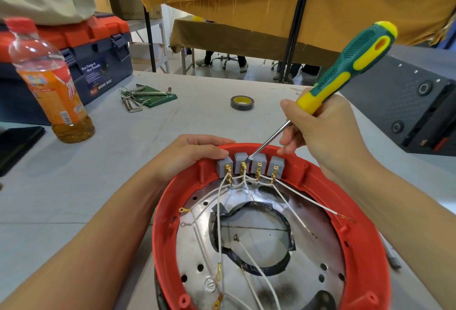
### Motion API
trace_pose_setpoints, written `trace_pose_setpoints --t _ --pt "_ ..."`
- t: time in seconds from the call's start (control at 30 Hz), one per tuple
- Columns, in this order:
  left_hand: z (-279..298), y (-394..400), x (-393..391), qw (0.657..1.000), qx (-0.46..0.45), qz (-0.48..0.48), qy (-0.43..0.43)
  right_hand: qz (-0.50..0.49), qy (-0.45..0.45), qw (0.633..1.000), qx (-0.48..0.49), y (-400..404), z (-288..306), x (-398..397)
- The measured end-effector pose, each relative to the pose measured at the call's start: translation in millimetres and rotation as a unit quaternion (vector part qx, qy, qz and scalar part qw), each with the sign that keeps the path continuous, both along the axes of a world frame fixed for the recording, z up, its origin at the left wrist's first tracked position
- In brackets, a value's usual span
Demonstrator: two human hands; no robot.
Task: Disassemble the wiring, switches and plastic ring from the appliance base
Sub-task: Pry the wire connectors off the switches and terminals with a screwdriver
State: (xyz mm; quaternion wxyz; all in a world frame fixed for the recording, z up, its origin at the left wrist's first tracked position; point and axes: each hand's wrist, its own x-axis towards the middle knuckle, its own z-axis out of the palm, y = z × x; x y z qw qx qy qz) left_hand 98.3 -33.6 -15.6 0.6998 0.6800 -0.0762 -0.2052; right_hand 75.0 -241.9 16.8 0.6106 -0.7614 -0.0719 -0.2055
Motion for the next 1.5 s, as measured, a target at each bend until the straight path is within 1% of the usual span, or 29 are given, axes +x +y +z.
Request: trace_pose_setpoints --t 0.2,0.53,0.73,1.0,1.13,1.5 --pt "-2 -1 1 1.0 0.002 0.011 -0.002 -0.001 -0.009 1.0 0.016 2 -1 -7" --pt "-4 -2 1 0.999 0.026 0.012 -0.029 -0.001 -0.001 1.0 -0.005 6 4 -9" --pt "-3 -2 0 0.999 0.021 0.01 -0.029 -0.002 0.048 0.999 0.001 7 8 4" --pt "-1 -2 -1 0.999 0.022 0.009 -0.027 -0.012 0.156 0.983 0.1 0 -1 24" --pt "-1 -3 -1 0.999 0.017 0.01 -0.025 -0.01 0.193 0.972 0.133 -4 -7 27" --pt "-1 -3 -2 1.0 0.011 0.001 -0.025 -0.013 0.213 0.968 0.133 -4 -8 31"
